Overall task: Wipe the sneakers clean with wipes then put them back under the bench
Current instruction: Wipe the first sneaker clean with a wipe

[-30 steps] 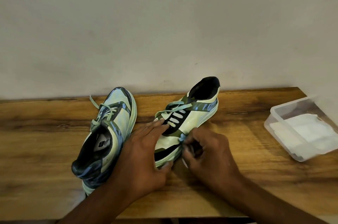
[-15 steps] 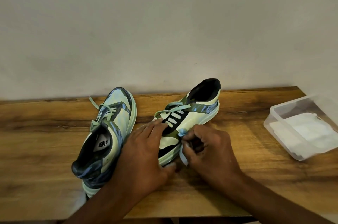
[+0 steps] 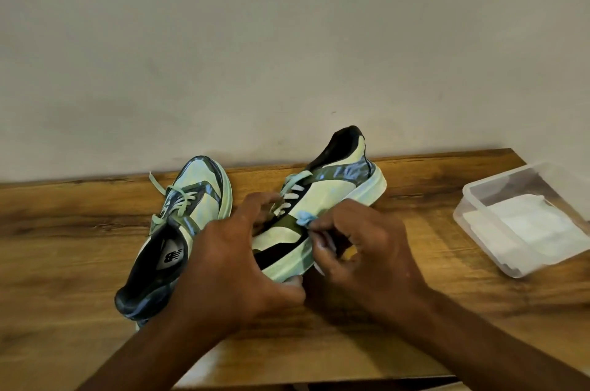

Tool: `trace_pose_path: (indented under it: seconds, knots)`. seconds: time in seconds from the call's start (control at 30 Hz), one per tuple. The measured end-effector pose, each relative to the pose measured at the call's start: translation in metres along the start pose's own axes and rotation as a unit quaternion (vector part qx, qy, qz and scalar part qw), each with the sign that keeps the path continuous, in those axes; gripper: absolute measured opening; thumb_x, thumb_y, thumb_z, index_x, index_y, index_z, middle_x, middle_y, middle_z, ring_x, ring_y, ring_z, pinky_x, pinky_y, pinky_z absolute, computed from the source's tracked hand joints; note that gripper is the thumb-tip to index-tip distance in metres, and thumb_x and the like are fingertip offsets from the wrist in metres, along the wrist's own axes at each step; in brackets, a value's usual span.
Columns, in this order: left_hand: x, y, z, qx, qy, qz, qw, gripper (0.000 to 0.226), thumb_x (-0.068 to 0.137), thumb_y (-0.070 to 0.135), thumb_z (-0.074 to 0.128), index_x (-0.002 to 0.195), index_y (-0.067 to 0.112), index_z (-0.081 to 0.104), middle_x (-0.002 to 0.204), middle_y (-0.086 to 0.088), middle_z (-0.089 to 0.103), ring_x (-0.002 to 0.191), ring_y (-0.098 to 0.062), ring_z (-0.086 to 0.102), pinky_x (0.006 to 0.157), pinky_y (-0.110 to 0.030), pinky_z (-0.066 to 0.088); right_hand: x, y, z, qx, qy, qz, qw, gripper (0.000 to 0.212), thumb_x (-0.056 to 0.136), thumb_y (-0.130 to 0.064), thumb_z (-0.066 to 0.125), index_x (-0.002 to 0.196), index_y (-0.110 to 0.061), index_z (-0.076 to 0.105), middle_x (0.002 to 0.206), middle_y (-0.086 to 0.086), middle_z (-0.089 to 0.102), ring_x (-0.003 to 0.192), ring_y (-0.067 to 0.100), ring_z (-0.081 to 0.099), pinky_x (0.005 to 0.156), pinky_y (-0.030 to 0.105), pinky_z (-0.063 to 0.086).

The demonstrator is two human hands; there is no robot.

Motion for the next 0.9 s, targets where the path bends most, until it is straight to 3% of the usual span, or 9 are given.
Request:
trace_pose_path:
  seconds: [0.1,0.2,0.3,0.37,0.43,0.57,0.77,0.9]
  knots:
    - [0.001,0.001,-0.006,-0.046,-0.022,-0.017,0.999,0.096,0.047,0.038,0.097,0.134,0.043,0.058,0.117,0.025,0.073,0.105,0.004,0.071,0.087,-0.028,0.062,0.014,0.031,-0.027,0.010,0.080,0.085,0.993,0.018,0.080,-0.005,0.082,0.093,-0.016,0.077,0.084,-0.009,0.072,0.068,0.003,0.065,0.063,0.015,0.054]
    - [0.000,0.005,-0.009,-0.007,-0.037,-0.009,0.999,0.091,0.052,0.045,0.091,0.136,0.045,0.058,0.112,0.028,0.073,0.098,0.006,0.072,0.083,-0.026,0.063,0.018,0.052,-0.032,0.054,0.109,0.164,0.979,0.017,0.083,-0.007,0.081,0.095,-0.019,0.078,0.081,-0.014,0.072,0.066,0.004,0.069,0.058,0.016,0.054]
    - [0.000,0.013,-0.010,0.098,-0.030,0.026,0.994,0.092,0.057,0.065,0.081,0.143,0.048,0.052,0.105,0.029,0.072,0.088,0.007,0.070,0.075,-0.023,0.061,0.016,0.038,-0.018,0.057,0.084,0.145,0.984,0.015,0.085,-0.009,0.080,0.099,-0.016,0.079,0.086,-0.010,0.073,0.070,0.006,0.069,0.061,0.015,0.054]
    - [0.001,0.018,-0.012,0.194,-0.012,0.046,0.980,0.101,0.059,0.087,0.069,0.149,0.047,0.046,0.108,0.029,0.070,0.090,0.006,0.067,0.078,-0.023,0.058,0.016,0.026,-0.011,0.039,0.071,0.109,0.991,0.016,0.087,-0.011,0.080,0.102,-0.015,0.079,0.091,-0.008,0.073,0.076,0.004,0.068,0.067,0.015,0.054]
    - [0.003,0.020,-0.013,0.219,0.007,0.055,0.974,0.102,0.064,0.096,0.058,0.151,0.043,0.046,0.115,0.025,0.070,0.095,0.000,0.066,0.079,-0.028,0.056,0.018,0.014,-0.007,0.017,0.067,0.064,0.996,0.018,0.086,-0.009,0.080,0.104,-0.012,0.079,0.095,-0.004,0.073,0.084,0.003,0.068,0.074,0.016,0.054]
    - [0.002,0.026,-0.008,0.208,0.021,0.085,0.974,0.078,0.084,0.081,0.053,0.145,0.033,0.057,0.118,0.018,0.071,0.094,-0.004,0.068,0.072,-0.028,0.054,0.021,-0.001,0.001,-0.002,0.038,0.005,0.999,0.020,0.085,-0.004,0.079,0.104,-0.008,0.079,0.096,0.001,0.073,0.087,0.007,0.067,0.079,0.018,0.055]
    - [-0.001,0.026,-0.001,0.231,0.028,0.098,0.968,0.078,0.090,0.076,0.053,0.149,0.024,0.056,0.147,0.010,0.055,0.128,-0.013,0.056,0.093,-0.042,0.057,0.033,0.051,-0.034,-0.023,0.101,0.125,0.987,0.019,0.084,-0.010,0.082,0.100,-0.020,0.081,0.089,-0.009,0.072,0.076,-0.001,0.065,0.066,0.007,0.048]
    - [-0.004,0.030,0.006,0.243,0.034,0.136,0.960,0.067,0.092,0.063,0.059,0.143,0.019,0.062,0.144,0.002,0.060,0.128,-0.021,0.059,0.097,-0.049,0.056,0.025,0.026,-0.017,-0.008,0.058,0.084,0.995,0.016,0.085,-0.012,0.081,0.100,-0.017,0.080,0.090,-0.007,0.073,0.077,0.001,0.066,0.069,0.011,0.051]
Point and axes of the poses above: each hand's wrist, its own x-axis towards the middle knuckle, its own z-axis out of the palm, y = z × x, the point moved 7 cm from there along x, towards the middle knuckle
